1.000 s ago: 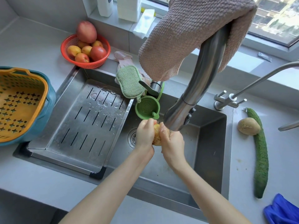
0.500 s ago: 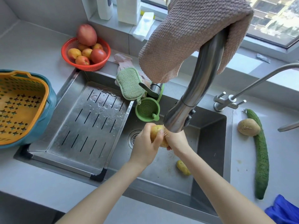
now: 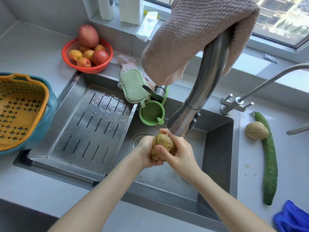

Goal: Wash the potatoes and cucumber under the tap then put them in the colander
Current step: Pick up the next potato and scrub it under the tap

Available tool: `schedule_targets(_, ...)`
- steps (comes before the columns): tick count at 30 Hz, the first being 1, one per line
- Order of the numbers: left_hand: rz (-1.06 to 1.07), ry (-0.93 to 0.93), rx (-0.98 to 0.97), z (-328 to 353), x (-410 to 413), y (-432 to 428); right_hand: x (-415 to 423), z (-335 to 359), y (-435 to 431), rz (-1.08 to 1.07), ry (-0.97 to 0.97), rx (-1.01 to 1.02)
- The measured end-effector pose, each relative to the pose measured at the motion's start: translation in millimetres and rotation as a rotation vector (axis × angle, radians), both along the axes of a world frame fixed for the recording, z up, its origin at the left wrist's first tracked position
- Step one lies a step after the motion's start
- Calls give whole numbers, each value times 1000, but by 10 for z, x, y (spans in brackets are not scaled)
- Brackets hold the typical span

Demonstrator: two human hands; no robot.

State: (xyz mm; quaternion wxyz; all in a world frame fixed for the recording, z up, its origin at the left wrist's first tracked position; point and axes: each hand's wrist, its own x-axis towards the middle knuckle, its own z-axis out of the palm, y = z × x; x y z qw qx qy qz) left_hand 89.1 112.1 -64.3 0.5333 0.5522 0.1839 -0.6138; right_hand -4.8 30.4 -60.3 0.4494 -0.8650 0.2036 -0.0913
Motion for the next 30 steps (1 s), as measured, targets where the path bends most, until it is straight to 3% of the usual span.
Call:
schedule_targets(3, 105, -118, 75, 35, -108, -109, 127, 17, 124, -366, 40, 36)
schedule_targets(5, 180, -181, 75, 48, -174, -167, 225, -39, 123, -498, 89, 176)
schedule_targets(8, 172, -252, 120, 70, -168, -157, 289, -45, 27, -555, 106, 499)
schedule_targets(10, 109, -235, 145, 70, -112, -121, 240, 27, -39, -478, 90, 670)
schedule_targets(11, 78, -233, 154, 60, -80, -111, 199, 59, -47, -393, 102, 670)
schedule_targets(13, 47, -273, 182, 39, -45, -115, 123, 71, 3, -239, 170, 481)
schedule_targets(15, 42, -371, 222, 22, -79, -153, 97, 54, 51, -276, 179, 228)
schedule_targets(16, 64, -427, 231, 23, -102, -177, 117, 52, 58, -343, 148, 199)
schedule_targets(19, 151, -554, 236, 12, -160, -217, 272, 73, 42, -525, 130, 322)
schedule_targets(22, 176, -585, 250, 36, -160, -181, 395, 109, -16, -595, 248, 551)
schedule_targets(25, 52, -397, 234, 63, -52, -111, 380, 150, -102, -509, 324, 683)
schedule_targets(30, 16, 260, -21, 108, 134, 17, 187, 206, -165, -145, 234, 621)
